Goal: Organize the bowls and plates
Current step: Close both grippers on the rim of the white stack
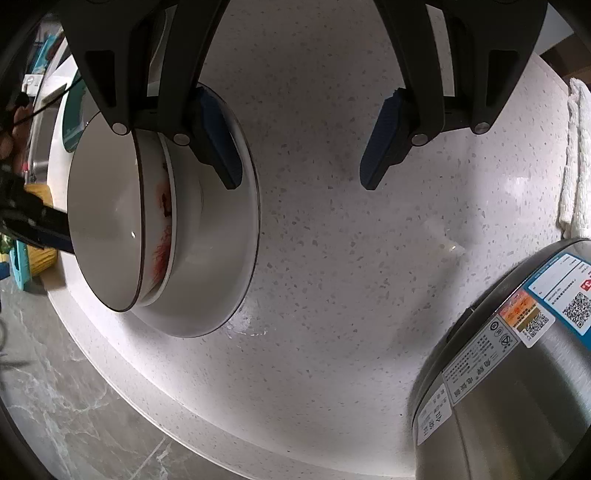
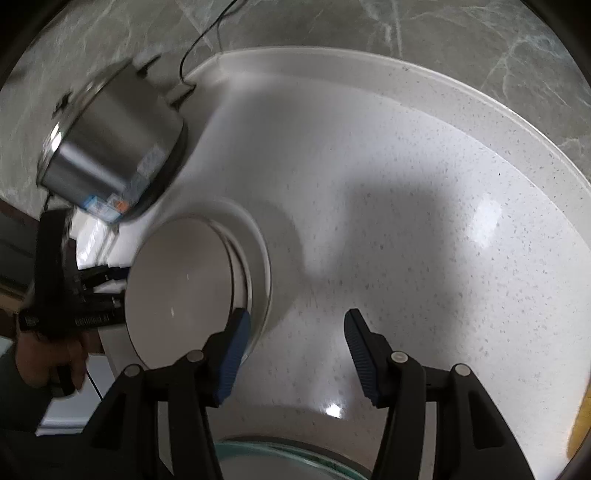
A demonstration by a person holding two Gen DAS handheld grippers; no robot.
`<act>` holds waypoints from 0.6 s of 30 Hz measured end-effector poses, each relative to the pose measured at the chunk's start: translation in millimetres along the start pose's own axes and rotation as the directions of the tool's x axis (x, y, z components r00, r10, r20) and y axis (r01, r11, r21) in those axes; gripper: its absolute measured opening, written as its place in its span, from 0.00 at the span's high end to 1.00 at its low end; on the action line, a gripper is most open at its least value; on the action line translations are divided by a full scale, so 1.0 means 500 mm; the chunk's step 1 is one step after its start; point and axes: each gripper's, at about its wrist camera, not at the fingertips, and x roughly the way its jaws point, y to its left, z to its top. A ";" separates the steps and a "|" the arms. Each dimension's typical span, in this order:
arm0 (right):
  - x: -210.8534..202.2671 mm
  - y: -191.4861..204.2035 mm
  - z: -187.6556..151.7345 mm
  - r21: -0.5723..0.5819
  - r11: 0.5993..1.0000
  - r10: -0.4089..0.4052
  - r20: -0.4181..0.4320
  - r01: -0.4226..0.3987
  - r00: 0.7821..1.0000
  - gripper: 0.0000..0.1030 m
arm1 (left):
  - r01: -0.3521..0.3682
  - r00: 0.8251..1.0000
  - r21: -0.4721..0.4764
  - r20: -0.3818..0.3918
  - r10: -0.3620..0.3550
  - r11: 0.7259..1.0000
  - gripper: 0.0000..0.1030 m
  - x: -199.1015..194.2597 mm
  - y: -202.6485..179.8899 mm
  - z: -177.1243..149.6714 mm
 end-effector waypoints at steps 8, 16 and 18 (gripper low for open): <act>0.005 0.001 0.019 0.000 1.000 0.001 -0.003 -0.001 1.000 0.47 | -0.005 1.000 -0.003 0.011 0.005 1.000 0.29 0.012 0.001 -0.001; 0.015 -0.008 0.005 0.026 0.999 0.024 -0.020 -0.024 1.000 0.51 | 0.006 1.000 -0.015 0.007 -0.006 1.000 0.29 0.018 0.003 -0.007; 0.018 -0.011 0.008 0.036 0.999 0.038 -0.018 -0.038 0.999 0.51 | 0.001 1.000 -0.010 0.002 -0.001 1.000 0.27 0.014 0.011 -0.008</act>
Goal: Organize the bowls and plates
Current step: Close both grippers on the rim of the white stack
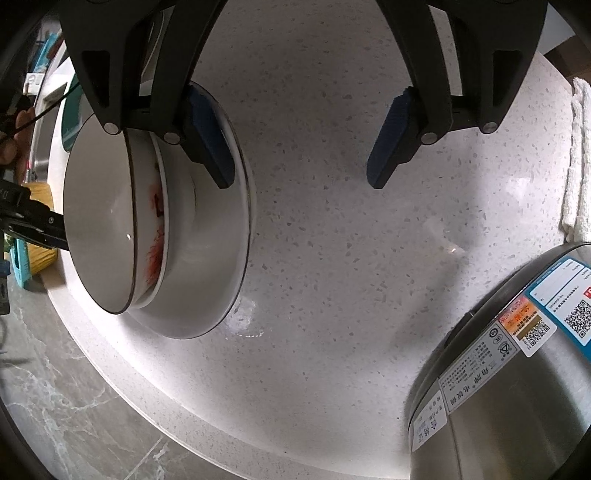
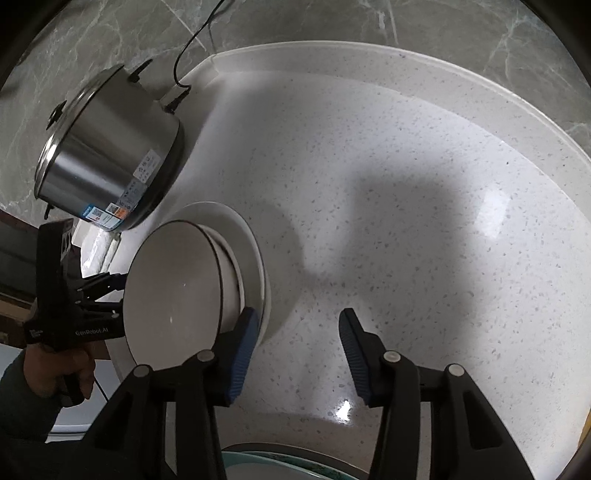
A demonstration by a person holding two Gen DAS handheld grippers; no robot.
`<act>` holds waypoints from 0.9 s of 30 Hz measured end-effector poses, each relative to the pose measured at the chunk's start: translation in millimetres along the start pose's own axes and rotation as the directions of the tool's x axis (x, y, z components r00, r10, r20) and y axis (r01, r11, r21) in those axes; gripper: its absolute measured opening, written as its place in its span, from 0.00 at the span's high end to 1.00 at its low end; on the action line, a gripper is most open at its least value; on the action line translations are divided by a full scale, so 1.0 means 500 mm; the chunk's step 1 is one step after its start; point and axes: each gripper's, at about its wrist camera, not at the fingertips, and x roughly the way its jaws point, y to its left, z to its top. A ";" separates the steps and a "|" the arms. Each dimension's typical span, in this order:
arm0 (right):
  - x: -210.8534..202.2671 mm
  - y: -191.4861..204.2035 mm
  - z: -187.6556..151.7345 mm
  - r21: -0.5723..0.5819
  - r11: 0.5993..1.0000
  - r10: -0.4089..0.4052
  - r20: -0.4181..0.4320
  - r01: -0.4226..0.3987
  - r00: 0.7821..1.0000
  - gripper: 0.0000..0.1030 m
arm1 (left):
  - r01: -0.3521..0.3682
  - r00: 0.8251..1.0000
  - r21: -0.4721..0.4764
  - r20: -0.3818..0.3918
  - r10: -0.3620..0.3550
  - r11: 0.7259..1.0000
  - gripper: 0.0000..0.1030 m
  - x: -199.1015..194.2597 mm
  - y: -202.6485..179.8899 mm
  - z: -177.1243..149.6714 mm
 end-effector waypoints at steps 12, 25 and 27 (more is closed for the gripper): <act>0.039 -0.014 0.016 -0.013 0.995 0.094 -0.044 -0.095 0.995 0.55 | 0.026 0.999 0.057 0.029 -0.028 0.998 0.24 0.008 0.006 0.003; 0.092 0.015 -0.009 -0.051 0.995 0.083 -0.006 -0.083 0.997 0.56 | 0.018 0.998 0.078 0.061 -0.023 0.997 0.25 0.018 0.000 0.007; 0.094 0.016 -0.010 -0.053 0.995 0.079 0.002 -0.078 0.997 0.56 | 0.012 0.998 0.085 0.067 -0.017 0.996 0.25 0.020 -0.002 0.008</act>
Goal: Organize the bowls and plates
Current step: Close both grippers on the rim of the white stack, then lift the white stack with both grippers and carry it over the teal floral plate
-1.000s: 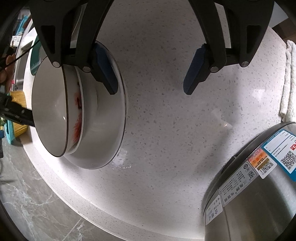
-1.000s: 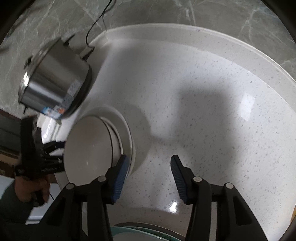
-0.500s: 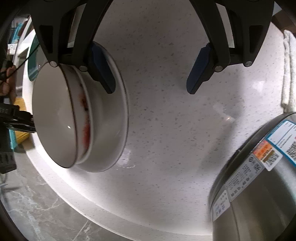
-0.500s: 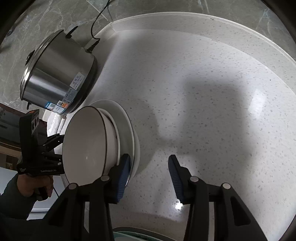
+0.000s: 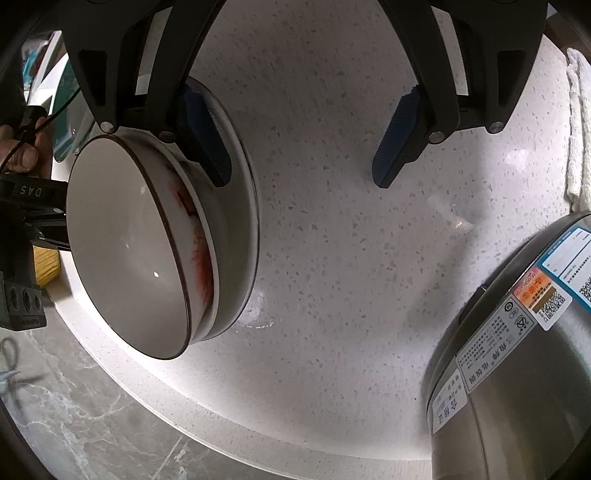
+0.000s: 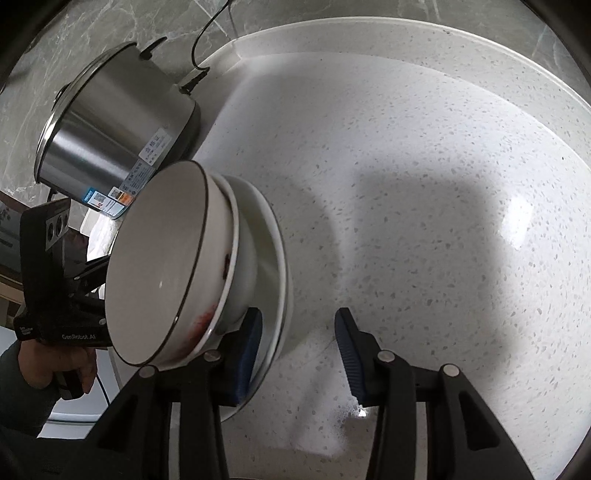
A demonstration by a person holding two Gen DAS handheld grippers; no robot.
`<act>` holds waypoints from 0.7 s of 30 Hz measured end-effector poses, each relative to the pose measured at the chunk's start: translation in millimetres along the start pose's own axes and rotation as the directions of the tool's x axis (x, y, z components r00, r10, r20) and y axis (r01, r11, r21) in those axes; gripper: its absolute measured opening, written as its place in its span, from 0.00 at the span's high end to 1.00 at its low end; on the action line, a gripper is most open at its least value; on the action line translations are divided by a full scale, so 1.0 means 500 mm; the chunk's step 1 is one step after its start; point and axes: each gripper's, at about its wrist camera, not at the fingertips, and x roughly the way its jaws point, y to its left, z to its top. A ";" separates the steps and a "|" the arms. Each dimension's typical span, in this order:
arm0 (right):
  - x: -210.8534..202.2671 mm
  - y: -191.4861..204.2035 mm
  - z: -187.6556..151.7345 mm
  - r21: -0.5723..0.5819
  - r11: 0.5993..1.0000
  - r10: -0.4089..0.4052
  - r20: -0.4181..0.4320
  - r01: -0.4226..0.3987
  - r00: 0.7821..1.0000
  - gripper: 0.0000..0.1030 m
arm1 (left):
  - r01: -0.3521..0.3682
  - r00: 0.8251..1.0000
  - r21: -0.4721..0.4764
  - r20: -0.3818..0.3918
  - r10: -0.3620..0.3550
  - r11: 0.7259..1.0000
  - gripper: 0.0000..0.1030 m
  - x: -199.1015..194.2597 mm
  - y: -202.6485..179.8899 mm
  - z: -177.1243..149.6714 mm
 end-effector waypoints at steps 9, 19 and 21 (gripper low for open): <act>0.008 0.013 0.002 -0.052 0.998 -0.027 0.005 0.027 1.000 0.63 | 0.001 0.998 0.079 0.061 -0.006 0.997 0.27 0.017 -0.016 0.011; 0.016 0.026 0.008 -0.028 1.000 -0.003 -0.004 0.003 1.000 0.79 | 0.144 0.990 0.044 -0.001 -0.144 0.989 0.83 0.037 -0.038 0.039; 0.015 0.026 0.009 -0.024 1.000 -0.006 -0.006 0.006 1.000 0.79 | 0.134 0.991 0.046 0.004 -0.134 0.990 0.83 0.039 -0.044 0.039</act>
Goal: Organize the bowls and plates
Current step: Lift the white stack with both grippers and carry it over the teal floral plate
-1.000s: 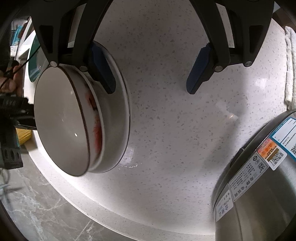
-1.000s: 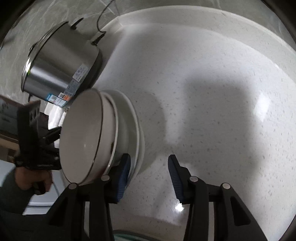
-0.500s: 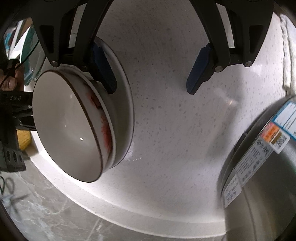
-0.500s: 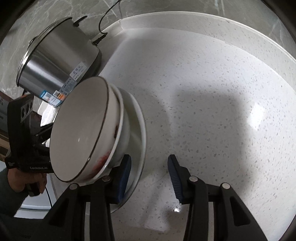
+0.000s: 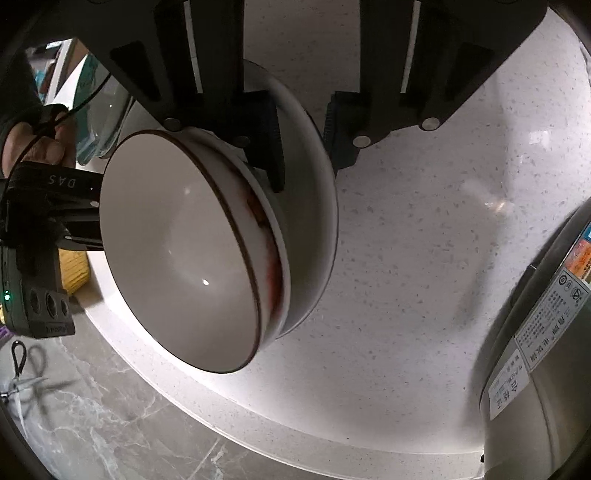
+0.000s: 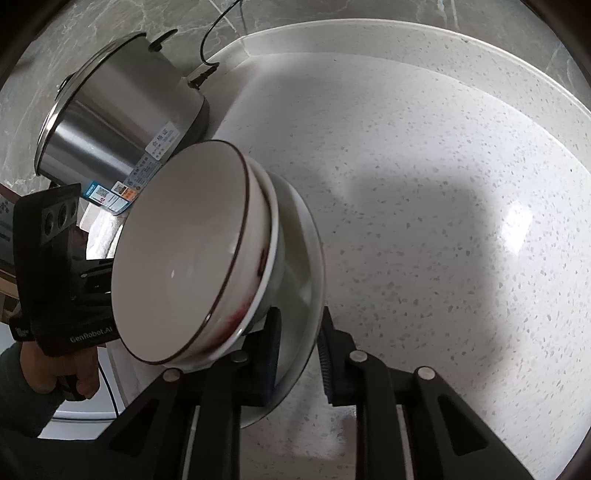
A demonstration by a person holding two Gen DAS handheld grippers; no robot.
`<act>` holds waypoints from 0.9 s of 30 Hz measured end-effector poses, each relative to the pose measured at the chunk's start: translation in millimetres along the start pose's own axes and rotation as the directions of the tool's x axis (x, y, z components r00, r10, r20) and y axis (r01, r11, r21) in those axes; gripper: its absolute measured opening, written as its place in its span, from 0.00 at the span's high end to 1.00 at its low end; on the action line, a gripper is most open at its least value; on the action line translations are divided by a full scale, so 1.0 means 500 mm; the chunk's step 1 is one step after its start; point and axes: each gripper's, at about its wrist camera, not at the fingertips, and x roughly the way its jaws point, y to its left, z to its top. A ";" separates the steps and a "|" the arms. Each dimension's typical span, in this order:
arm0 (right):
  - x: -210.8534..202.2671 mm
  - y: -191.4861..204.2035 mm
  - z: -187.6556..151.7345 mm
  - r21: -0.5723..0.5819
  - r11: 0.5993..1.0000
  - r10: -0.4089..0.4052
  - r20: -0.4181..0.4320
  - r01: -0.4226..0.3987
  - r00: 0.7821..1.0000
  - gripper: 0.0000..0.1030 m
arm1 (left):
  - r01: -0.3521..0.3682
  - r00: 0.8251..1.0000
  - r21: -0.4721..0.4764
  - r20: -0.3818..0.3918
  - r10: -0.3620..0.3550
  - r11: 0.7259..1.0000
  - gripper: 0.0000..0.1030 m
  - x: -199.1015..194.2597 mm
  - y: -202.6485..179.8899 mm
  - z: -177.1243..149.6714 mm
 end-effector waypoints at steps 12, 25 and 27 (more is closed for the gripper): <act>-0.006 0.002 -0.007 0.020 1.000 -0.006 0.002 0.006 1.000 0.81 | -0.051 0.998 -0.018 0.022 0.052 0.999 0.85 -0.021 -0.041 -0.006; -0.113 0.016 -0.046 0.058 0.997 -0.048 0.070 0.044 0.996 0.82 | -0.067 0.997 0.063 0.038 0.065 0.996 0.85 -0.097 -0.146 -0.020; -0.138 0.019 -0.060 0.068 0.996 -0.055 0.085 0.050 0.995 0.82 | -0.061 0.997 0.078 0.044 0.058 0.995 0.85 -0.112 -0.168 -0.023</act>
